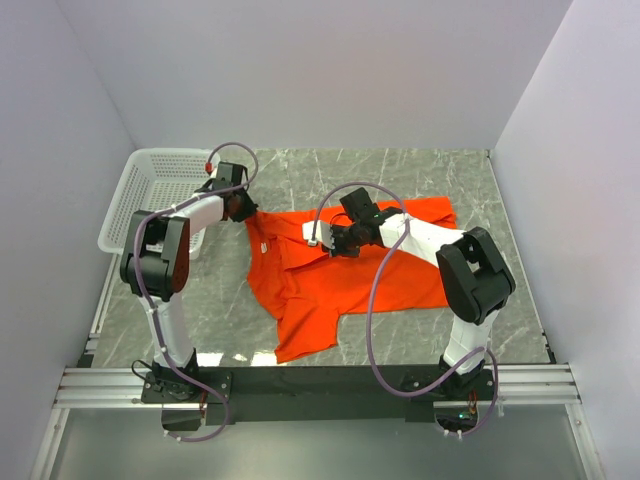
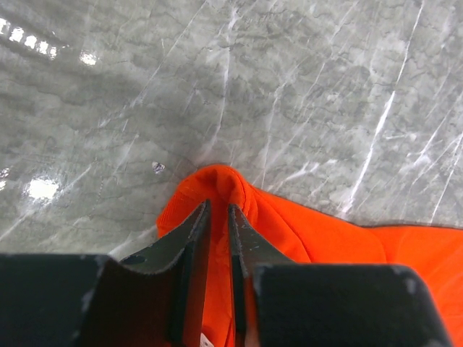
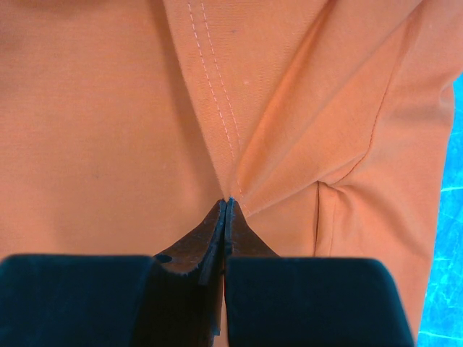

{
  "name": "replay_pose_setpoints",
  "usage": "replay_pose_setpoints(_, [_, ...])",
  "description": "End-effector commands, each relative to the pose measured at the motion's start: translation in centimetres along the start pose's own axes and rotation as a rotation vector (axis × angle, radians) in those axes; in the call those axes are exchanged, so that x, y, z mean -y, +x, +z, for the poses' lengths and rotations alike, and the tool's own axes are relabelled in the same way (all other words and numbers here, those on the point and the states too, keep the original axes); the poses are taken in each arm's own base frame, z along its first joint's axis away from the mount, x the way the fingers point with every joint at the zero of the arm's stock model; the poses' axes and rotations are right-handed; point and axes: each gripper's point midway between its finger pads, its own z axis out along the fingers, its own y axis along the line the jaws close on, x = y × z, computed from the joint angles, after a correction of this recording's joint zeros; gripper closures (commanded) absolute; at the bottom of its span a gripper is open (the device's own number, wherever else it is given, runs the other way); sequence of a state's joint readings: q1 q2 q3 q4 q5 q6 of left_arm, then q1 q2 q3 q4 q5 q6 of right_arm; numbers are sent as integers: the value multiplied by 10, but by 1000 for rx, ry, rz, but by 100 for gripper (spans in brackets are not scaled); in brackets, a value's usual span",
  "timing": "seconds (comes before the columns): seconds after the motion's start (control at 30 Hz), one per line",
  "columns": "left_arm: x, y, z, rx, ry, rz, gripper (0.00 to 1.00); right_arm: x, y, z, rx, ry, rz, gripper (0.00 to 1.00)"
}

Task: Fold and stack the t-shirts
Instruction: Fold the tshirt

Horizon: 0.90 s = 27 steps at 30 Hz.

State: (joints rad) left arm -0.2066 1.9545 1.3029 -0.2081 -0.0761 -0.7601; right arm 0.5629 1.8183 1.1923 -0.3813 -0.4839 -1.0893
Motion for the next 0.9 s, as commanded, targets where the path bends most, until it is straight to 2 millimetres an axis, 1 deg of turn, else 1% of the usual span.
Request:
replay_pose_setpoints(0.0, [16, -12, 0, 28, 32, 17, 79, 9, -15, -14, 41, 40, -12, 99])
replay_pose_setpoints(0.13, [21, -16, -2, 39, 45, 16, 79, 10, -15, -13, 39, 37, -9, 99])
replay_pose_setpoints(0.23, [25, -23, -10, 71, 63, 9, 78, 10, -15, -13, 39, 37, -8, 99])
replay_pose_setpoints(0.33, [26, -23, -14, 79, 74, 5, 78, 11, -15, -13, 38, 35, -5, 99])
replay_pose_setpoints(0.57, [21, -17, -4, 52, 48, 10, 77, 11, -16, -13, 40, 35, -4, 98])
replay_pose_setpoints(0.67, [21, -16, -4, 49, 55, 8, 76, 11, -16, -13, 39, 37, -5, 98])
replay_pose_setpoints(0.7, [22, -18, -5, 56, 61, 5, 76, 10, -16, -13, 39, 35, -5, 98])
replay_pose_setpoints(0.73, [26, -19, -7, 61, 73, 5, 76, 10, -16, -13, 38, 34, -5, 99])
replay_pose_setpoints(0.77, [26, -18, -8, 63, 80, 7, 71, 10, -16, -12, 39, 33, -6, 98])
replay_pose_setpoints(0.8, [30, -24, -14, 82, 100, 3, 70, 10, -16, -12, 39, 33, -4, 98])
replay_pose_setpoints(0.83, [33, -26, -15, 90, 112, 4, 67, 10, -15, -12, 38, 33, -2, 98])
replay_pose_setpoints(0.87, [36, -28, -17, 93, 118, 4, 66, 10, -16, -12, 40, 32, -4, 98])
